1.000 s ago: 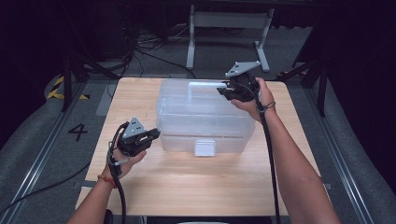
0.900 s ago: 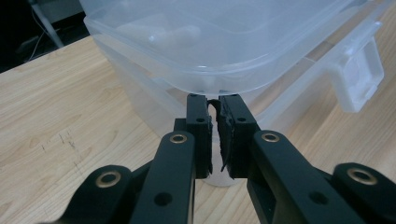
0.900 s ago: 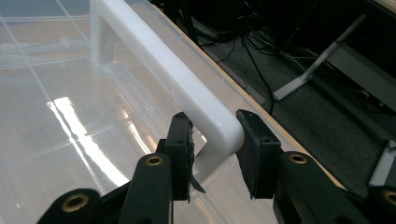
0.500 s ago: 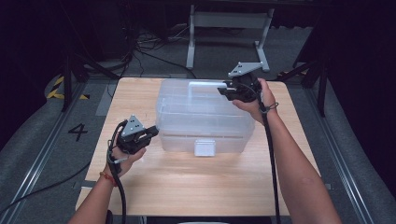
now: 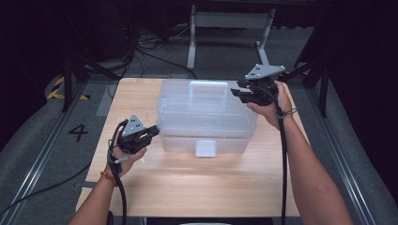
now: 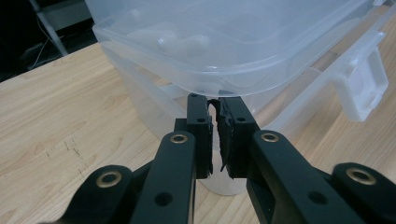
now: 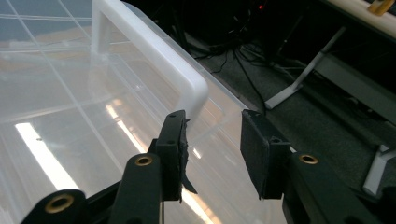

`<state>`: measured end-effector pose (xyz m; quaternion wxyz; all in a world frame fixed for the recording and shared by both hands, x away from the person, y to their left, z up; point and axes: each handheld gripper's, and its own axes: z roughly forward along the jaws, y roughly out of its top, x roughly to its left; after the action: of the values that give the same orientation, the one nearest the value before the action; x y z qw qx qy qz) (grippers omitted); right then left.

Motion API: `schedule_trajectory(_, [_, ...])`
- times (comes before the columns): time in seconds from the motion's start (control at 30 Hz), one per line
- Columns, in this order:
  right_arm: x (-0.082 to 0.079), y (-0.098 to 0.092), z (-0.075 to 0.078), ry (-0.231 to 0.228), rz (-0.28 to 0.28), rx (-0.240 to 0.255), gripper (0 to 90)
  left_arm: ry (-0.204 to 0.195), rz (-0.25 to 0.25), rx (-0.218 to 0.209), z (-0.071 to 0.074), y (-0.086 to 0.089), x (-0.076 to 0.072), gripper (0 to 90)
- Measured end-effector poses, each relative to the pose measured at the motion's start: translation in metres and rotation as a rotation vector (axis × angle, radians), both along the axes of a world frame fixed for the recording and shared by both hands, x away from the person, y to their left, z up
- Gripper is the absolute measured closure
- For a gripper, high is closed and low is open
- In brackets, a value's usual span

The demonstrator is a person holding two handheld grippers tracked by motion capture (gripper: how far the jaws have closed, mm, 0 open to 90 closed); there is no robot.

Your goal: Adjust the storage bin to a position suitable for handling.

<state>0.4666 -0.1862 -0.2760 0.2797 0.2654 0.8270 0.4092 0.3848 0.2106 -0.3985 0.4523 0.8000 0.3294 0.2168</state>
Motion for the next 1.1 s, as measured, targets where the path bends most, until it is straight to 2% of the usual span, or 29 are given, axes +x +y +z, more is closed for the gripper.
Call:
schedule_trajectory(0.07, [-0.009, -0.012, -0.001, -0.031, -0.004, 0.017, 60.9, -0.003, 0.000, 0.002, 0.001, 0.000, 0.002, 83.9])
schedule_trajectory(0.1, [-0.018, -0.025, -0.003, -0.045, -0.011, 0.032, 60.7, -0.002, -0.001, 0.001, 0.001, 0.000, 0.003, 83.9])
schedule_trajectory(0.17, [-0.020, -0.031, -0.004, -0.051, -0.018, 0.039, 60.7, 0.000, -0.002, 0.000, 0.001, 0.000, 0.003, 83.9])
schedule_trajectory(0.27, [-0.032, -0.058, -0.010, -0.074, -0.059, 0.092, 60.5, -0.001, -0.004, 0.001, 0.000, 0.000, 0.004, 83.8])
schedule_trajectory(0.33, [-0.037, -0.072, -0.017, -0.074, -0.082, 0.110, 60.4, -0.005, -0.004, 0.003, 0.000, 0.000, 0.005, 83.8])
schedule_trajectory(0.47, [-0.041, -0.092, -0.038, -0.042, -0.103, 0.136, 60.4, -0.004, 0.000, 0.004, 0.000, -0.001, 0.005, 83.6])
schedule_trajectory(0.57, [-0.042, -0.100, -0.053, -0.015, -0.109, 0.132, 60.2, -0.011, 0.003, 0.005, 0.001, 0.000, 0.006, 83.6])
schedule_trajectory(0.6, [-0.042, -0.100, -0.053, -0.015, -0.109, 0.132, 60.2, -0.011, 0.003, 0.005, 0.001, 0.000, 0.006, 83.6])
schedule_trajectory(0.63, [-0.042, -0.103, -0.058, 0.007, -0.105, 0.133, 59.5, -0.008, 0.004, 0.004, 0.001, 0.000, 0.006, 83.6])
schedule_trajectory(0.67, [-0.044, -0.105, -0.063, 0.004, -0.100, 0.132, 59.6, -0.013, 0.003, 0.004, 0.002, 0.000, 0.007, 83.6])
schedule_trajectory(0.7, [-0.045, -0.106, -0.070, 0.016, -0.095, 0.119, 59.5, -0.012, 0.005, -0.001, 0.003, 0.000, 0.008, 83.6])
schedule_trajectory(0.83, [-0.046, -0.107, -0.079, 0.033, -0.086, 0.129, 58.4, -0.017, 0.005, -0.007, 0.006, 0.001, 0.009, 83.6])
schedule_trajectory(1.1, [-0.047, -0.102, -0.103, 0.065, -0.034, 0.136, 55.7, -0.025, 0.003, -0.011, 0.010, 0.002, 0.011, 83.0])
